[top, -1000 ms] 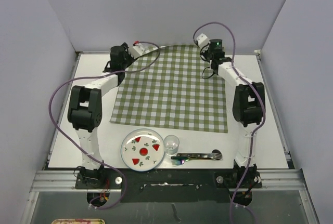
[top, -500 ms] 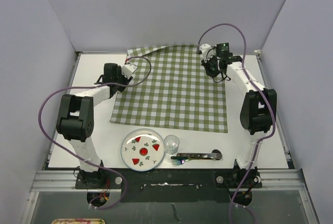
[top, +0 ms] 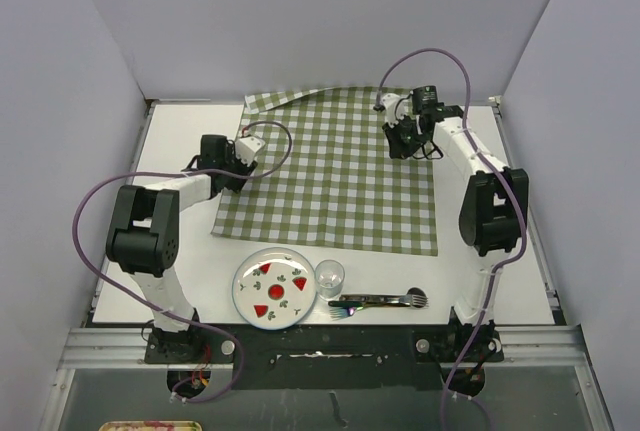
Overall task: Set the dinner table for one person
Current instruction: Flatten out the napkin at the center of the board.
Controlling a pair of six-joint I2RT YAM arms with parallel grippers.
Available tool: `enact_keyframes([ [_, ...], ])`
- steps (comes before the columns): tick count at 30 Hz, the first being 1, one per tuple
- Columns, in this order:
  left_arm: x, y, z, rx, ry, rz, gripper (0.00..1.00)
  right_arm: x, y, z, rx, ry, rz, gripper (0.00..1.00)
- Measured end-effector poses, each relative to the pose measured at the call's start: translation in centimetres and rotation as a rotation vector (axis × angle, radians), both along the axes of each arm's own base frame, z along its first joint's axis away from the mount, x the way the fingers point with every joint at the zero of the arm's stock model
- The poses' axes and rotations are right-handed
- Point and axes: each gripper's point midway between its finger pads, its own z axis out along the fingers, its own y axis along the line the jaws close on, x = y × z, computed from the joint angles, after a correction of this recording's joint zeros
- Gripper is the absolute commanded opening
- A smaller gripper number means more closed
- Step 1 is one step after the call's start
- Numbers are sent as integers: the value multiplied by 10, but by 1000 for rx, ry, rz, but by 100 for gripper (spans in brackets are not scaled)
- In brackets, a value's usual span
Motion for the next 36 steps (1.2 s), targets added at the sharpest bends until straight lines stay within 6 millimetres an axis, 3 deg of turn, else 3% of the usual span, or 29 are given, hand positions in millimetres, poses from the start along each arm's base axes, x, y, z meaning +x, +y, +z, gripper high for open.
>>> enact_keyframes([
  [7,-17,1,-17,-1,53,-13,36,14,7,-4,21,12,13,0],
  [15,-26,0,-22,9,85,-40,32,25,10,-29,20,59,13,0],
  [27,-65,7,-24,63,232,-92,31,14,11,-54,26,125,20,0],
  [36,-94,10,-27,103,362,-136,27,10,16,-56,55,143,36,0],
])
